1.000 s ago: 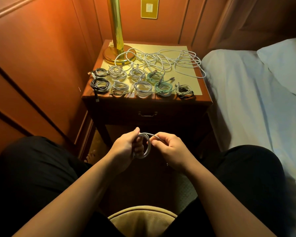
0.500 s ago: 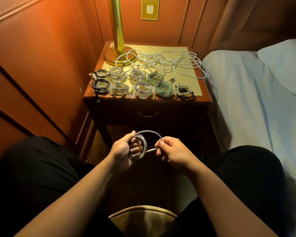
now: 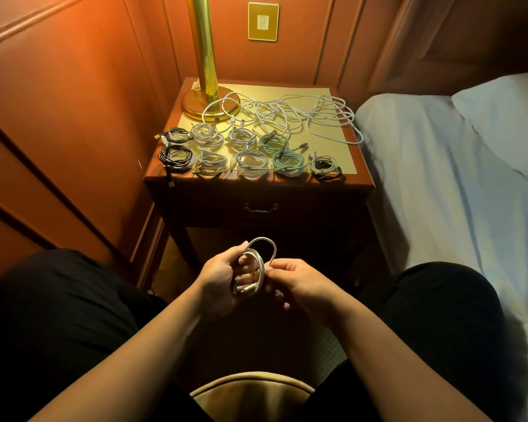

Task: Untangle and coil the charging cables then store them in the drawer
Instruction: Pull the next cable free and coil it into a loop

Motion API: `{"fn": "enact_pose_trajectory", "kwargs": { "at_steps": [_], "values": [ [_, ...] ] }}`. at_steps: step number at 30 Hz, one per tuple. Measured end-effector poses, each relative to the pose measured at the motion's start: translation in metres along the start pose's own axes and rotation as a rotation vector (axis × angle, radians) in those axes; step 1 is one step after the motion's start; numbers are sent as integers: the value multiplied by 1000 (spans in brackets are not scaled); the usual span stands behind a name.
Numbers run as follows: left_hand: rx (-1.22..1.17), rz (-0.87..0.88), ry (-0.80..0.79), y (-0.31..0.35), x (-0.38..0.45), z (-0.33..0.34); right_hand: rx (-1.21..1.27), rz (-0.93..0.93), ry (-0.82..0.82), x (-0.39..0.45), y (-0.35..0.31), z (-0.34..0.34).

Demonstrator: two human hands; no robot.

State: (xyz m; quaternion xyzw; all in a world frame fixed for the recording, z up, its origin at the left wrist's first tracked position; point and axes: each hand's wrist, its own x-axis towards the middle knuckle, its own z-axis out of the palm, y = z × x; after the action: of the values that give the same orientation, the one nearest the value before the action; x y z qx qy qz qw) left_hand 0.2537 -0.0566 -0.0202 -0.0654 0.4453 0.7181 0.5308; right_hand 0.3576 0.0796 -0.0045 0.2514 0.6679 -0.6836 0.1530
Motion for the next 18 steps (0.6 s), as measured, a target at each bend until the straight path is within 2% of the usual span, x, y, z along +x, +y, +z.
{"fn": "enact_pose_trajectory", "kwargs": {
  "at_steps": [3,6,9,11,15,18],
  "values": [
    [166,85,69,-2,1,-1,28,63,22,2,-2,1],
    [343,141,50,-4,-1,-1,157,158,-47,1,-2,0],
    [466,175,32,-4,-6,5,30,136,-127,-3,0,2],
    [481,205,48,-7,-6,4,40,133,-139,-5,4,4],
    [507,266,57,-12,-3,0,145,102,-53,-4,8,9],
    [513,319,76,-9,-4,3,75,56,36,1,10,9]
  ]
}}
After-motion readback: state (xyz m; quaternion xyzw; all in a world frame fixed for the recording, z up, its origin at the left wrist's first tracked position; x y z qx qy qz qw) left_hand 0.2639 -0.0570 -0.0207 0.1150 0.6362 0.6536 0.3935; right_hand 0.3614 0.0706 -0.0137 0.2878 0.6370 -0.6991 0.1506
